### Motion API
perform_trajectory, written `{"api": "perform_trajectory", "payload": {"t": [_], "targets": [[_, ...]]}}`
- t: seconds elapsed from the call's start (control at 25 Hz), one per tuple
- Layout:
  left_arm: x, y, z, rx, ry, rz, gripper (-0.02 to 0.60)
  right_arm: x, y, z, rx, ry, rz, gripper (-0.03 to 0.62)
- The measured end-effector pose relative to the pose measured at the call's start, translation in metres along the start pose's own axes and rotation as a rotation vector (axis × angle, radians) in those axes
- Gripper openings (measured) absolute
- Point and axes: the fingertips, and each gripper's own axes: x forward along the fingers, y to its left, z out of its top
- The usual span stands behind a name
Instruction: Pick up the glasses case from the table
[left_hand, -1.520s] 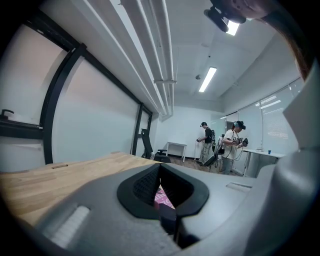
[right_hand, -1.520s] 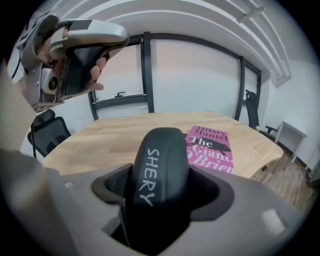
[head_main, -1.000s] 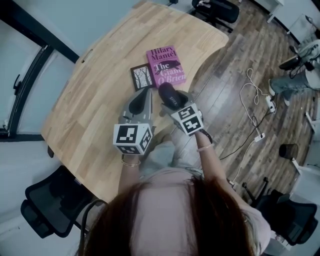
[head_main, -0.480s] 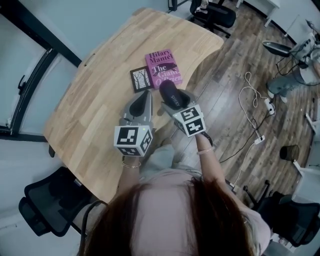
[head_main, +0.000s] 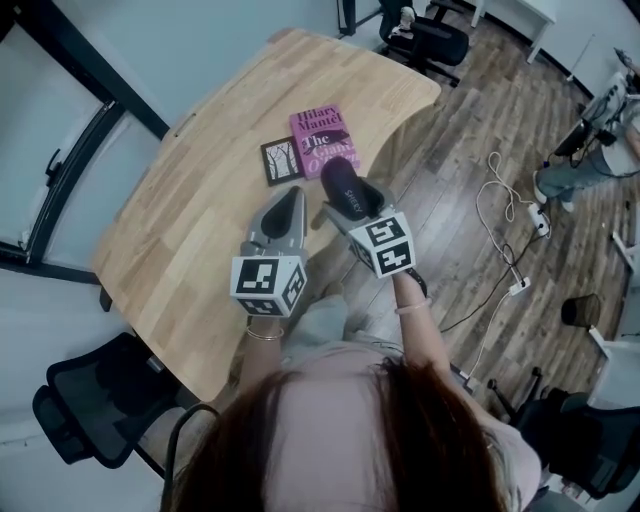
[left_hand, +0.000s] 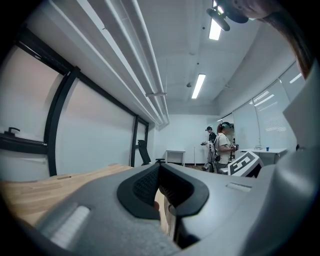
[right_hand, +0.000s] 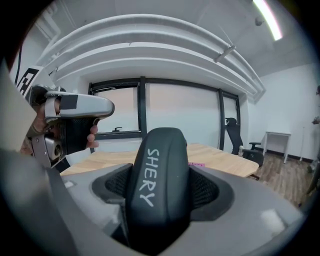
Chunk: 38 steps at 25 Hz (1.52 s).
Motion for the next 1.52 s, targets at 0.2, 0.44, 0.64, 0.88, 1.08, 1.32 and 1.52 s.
{"api": "perform_trajectory", "payload": {"t": [0.2, 0.44, 0.64, 0.88, 1.08, 1.32, 1.52], "targets": [[-0.012, -0.014, 0.001, 0.004, -0.01, 0.003, 0.009, -0.02, 0.003, 0.008, -0.004, -0.037, -0.005, 0.351], [-0.027, -0.029, 0.006, 0.01, -0.027, 0.014, 0.009, -0.043, 0.009, 0.016, -0.006, -0.078, -0.003, 0.351], [-0.039, -0.039, 0.011, 0.02, -0.042, 0.019, 0.009, -0.062, 0.017, 0.024, -0.016, -0.117, 0.001, 0.351], [-0.052, -0.053, 0.015, 0.031, -0.055, 0.023, 0.009, -0.084, 0.024, 0.031, -0.025, -0.153, 0.006, 0.351], [-0.059, -0.063, 0.021, 0.033, -0.068, 0.022, 0.009, -0.099, 0.029, 0.034, -0.039, -0.169, 0.008, 0.351], [-0.068, -0.074, 0.021, 0.039, -0.072, 0.019, 0.009, -0.117, 0.032, 0.039, -0.034, -0.203, 0.002, 0.351], [-0.077, -0.081, 0.021, 0.039, -0.071, 0.024, 0.009, -0.132, 0.036, 0.044, -0.034, -0.237, 0.002, 0.351]]}}
